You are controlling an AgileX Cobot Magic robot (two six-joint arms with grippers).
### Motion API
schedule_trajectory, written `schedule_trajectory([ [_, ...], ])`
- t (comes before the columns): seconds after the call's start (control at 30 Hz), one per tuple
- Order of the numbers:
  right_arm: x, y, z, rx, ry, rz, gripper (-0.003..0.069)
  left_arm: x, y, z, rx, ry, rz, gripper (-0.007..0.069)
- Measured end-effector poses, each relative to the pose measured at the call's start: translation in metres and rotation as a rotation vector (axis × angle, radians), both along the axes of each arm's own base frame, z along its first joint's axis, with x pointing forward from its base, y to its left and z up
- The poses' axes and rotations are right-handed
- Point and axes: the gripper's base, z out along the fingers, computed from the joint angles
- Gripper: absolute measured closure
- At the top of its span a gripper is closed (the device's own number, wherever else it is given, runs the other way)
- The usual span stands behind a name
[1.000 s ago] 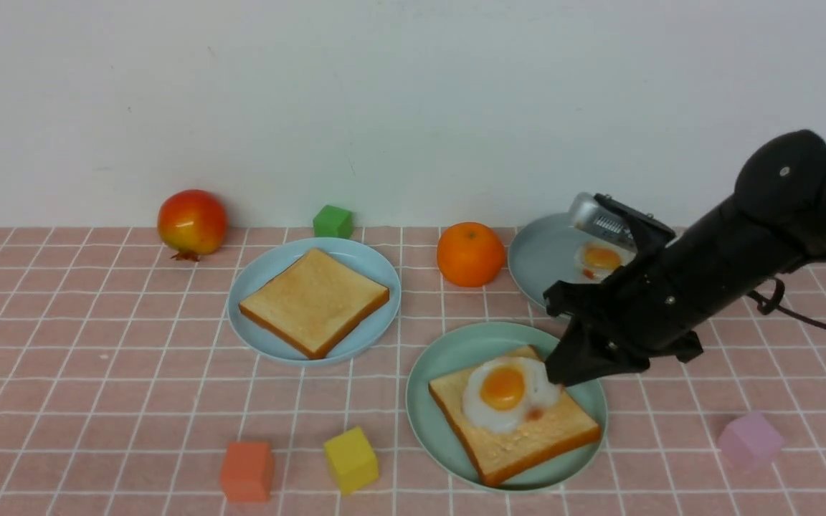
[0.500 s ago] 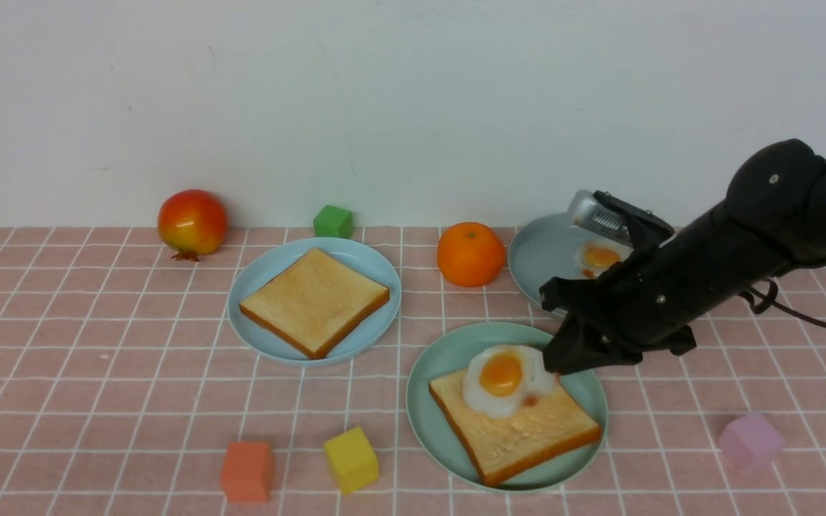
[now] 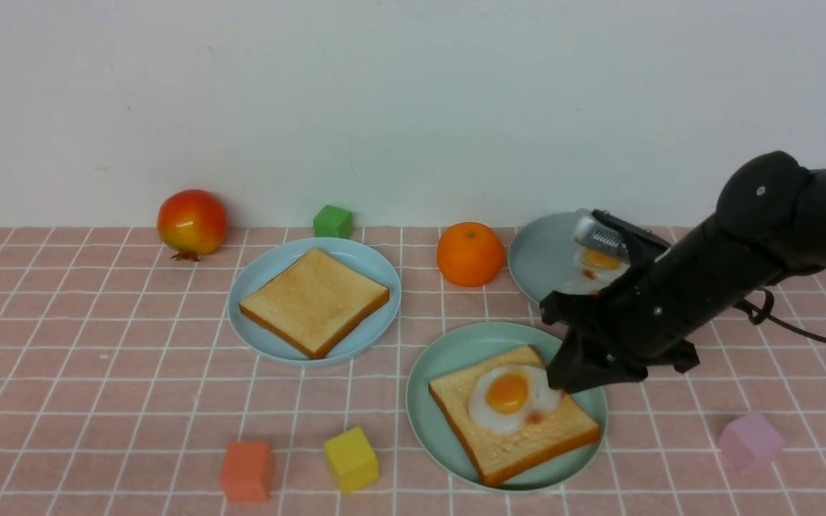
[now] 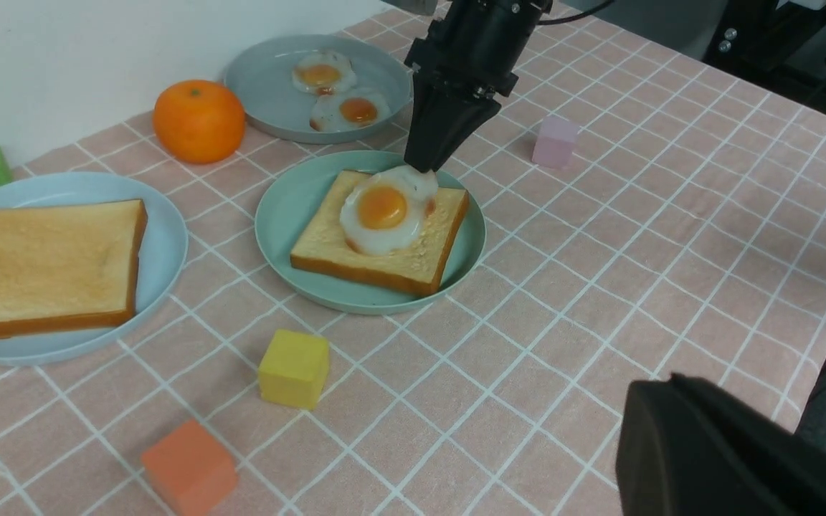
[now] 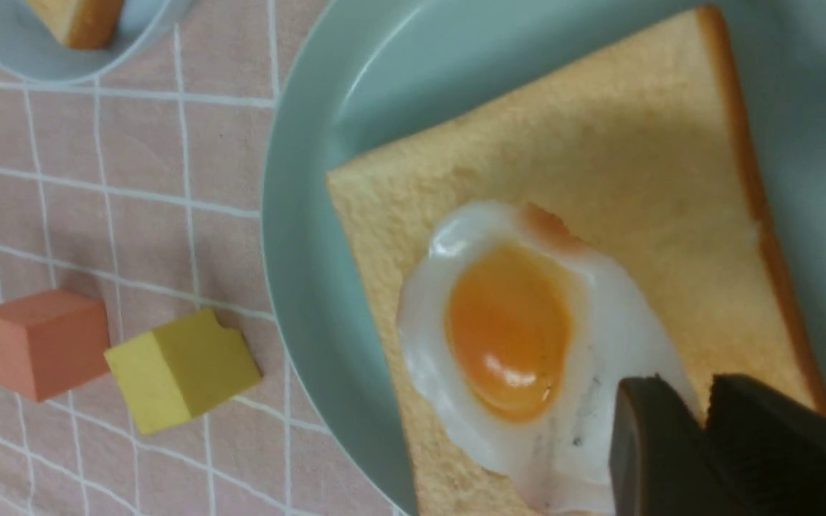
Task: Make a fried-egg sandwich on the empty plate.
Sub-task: Use the right arm to place the fried egg on the slice of bread in the middle, then use the left arm to grab a slice of bread
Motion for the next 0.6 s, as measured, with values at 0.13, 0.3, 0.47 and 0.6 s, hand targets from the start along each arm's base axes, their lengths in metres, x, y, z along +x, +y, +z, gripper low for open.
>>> schedule_trajectory([
  [0.13,0.0,0.0,0.0,0.001,0.004,-0.008,0.0399,0.0,0.0,0.0,0.0,0.002,-0.001,0.0612],
  [0.3,0.0,-0.002,0.002,-0.027,-0.01,0.009,0.024,0.0,0.0,0.0,-0.001,0.005,-0.002,0.0612],
  [0.47,-0.004,-0.008,0.04,-0.104,-0.093,0.075,0.0162,0.0,-0.001,0.0,-0.019,0.031,0.005,0.0611],
  [0.6,-0.03,-0.021,0.104,-0.197,-0.139,0.135,0.0256,0.012,-0.011,-0.005,-0.04,0.18,0.067,0.0611],
])
